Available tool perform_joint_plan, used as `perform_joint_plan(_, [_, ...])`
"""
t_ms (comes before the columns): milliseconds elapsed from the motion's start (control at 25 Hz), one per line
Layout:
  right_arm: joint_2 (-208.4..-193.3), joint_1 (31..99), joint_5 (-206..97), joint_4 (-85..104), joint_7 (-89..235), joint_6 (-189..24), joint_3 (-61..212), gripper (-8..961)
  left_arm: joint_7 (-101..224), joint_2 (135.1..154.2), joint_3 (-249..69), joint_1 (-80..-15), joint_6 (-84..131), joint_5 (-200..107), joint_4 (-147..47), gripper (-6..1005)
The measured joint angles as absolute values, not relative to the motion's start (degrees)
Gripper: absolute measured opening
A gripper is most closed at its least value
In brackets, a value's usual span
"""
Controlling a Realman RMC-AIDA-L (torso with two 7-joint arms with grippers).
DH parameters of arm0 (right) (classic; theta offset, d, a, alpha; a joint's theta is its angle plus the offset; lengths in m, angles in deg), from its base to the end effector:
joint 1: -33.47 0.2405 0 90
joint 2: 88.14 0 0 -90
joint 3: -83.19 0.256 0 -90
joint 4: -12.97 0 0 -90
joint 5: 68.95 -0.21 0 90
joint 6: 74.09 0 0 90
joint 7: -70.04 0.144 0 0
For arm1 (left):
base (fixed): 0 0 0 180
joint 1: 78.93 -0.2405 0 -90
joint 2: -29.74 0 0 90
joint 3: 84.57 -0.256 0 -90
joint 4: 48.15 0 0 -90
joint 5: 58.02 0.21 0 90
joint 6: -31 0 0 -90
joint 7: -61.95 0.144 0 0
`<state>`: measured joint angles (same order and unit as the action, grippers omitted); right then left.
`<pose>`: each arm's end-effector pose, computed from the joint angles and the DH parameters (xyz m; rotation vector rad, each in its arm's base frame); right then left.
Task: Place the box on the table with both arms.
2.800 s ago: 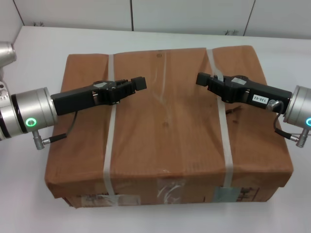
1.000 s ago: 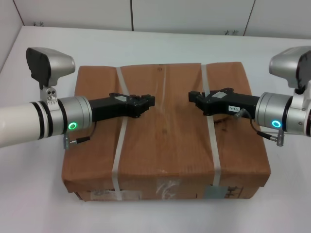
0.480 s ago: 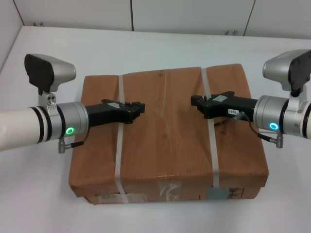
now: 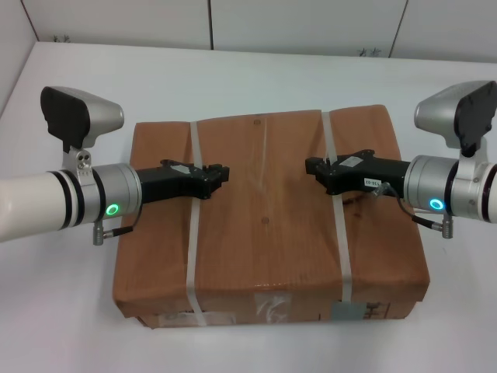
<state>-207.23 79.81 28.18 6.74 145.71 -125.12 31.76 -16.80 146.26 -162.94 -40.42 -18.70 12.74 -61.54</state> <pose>0.2496 0.3832 -0.0956 -2.4895 0.9668 0.4728 -0.2745 0.3771 -0.0736 -2.3996 -1.0203 -0.5127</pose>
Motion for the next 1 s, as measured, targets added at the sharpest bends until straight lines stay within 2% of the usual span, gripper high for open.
perform_joint_plan(200, [-207.23, 79.85, 28.16, 6.75, 145.87, -125.1, 31.68, 23, -16.8, 146.35, -162.97, -40.51, -18.49, 12.71, -61.52, 161])
perform_joint_plan(640, [-207.24, 79.23, 27.41, 6.75, 146.03, -125.04, 32.41, 143, -17.54, 146.37, -164.25, -40.5, -16.99, 12.6, -60.74, 228])
perform_joint_plan(920, [-207.24, 78.68, 25.36, 6.75, 146.36, -124.44, 32.42, 420, -17.24, 146.39, -164.25, -40.76, -16.05, 12.29, -60.63, 292])
perform_joint_plan(1000, [-207.24, 78.57, 25.35, 6.75, 146.56, -124.44, 32.72, 492, -16.76, 146.5, -164.24, -40.9, -16.04, 12.25, -60.67, 356])
